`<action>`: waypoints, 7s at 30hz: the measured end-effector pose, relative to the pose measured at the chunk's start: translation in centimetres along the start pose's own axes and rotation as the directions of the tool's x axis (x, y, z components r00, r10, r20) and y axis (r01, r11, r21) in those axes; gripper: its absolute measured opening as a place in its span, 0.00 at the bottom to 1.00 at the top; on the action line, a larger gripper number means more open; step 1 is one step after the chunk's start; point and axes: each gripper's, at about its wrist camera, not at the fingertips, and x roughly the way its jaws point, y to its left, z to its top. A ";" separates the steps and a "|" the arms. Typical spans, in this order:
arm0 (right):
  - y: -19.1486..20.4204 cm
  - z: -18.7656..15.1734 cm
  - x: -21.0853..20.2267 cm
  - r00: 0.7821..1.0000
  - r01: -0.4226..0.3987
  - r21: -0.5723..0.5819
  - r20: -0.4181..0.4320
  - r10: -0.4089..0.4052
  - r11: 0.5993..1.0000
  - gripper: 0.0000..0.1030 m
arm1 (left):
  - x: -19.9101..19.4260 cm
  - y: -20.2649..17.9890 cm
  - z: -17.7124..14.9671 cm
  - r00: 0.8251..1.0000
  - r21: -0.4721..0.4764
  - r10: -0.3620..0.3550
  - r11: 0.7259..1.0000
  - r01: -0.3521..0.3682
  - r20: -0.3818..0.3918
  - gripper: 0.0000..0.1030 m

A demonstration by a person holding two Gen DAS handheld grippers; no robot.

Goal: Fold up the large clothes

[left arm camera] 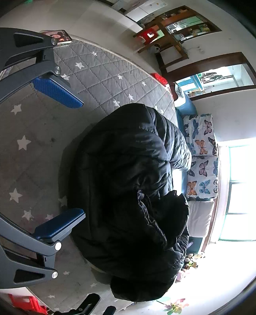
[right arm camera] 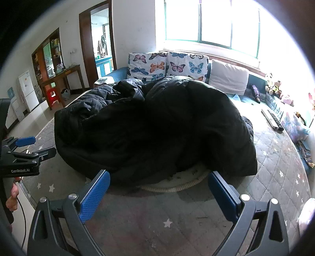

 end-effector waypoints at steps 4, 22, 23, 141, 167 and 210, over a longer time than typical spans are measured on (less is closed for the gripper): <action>0.1 0.1 0.0 1.000 -0.002 -0.005 0.003 0.002 1.000 1.00 | -0.1 0.0 0.1 1.000 0.001 -0.007 1.000 0.007 0.006 1.00; 0.6 0.7 -0.1 1.000 -0.007 -0.028 0.013 0.007 1.000 1.00 | -0.4 -0.1 0.6 1.000 0.014 -0.027 1.000 0.027 0.016 1.00; 0.6 0.8 0.0 1.000 -0.006 -0.031 0.014 0.006 1.000 1.00 | -0.5 -0.1 0.6 0.999 0.017 -0.030 0.999 0.030 0.017 1.00; -2.7 -3.8 -5.3 0.969 0.057 -0.528 -0.176 -0.175 0.847 0.15 | -2.9 -1.4 -6.3 0.910 0.357 -0.360 0.838 0.413 -0.208 0.16; -1.0 12.1 5.5 0.913 -0.382 -0.080 -0.189 0.362 0.921 0.65 | 6.5 1.8 14.2 0.888 0.121 -0.397 0.894 0.432 -0.233 0.16; -4.6 4.5 1.2 0.883 -0.386 -0.164 -0.351 0.312 0.908 0.65 | 7.7 1.6 -0.1 0.788 0.084 -0.391 0.871 0.484 -0.476 0.17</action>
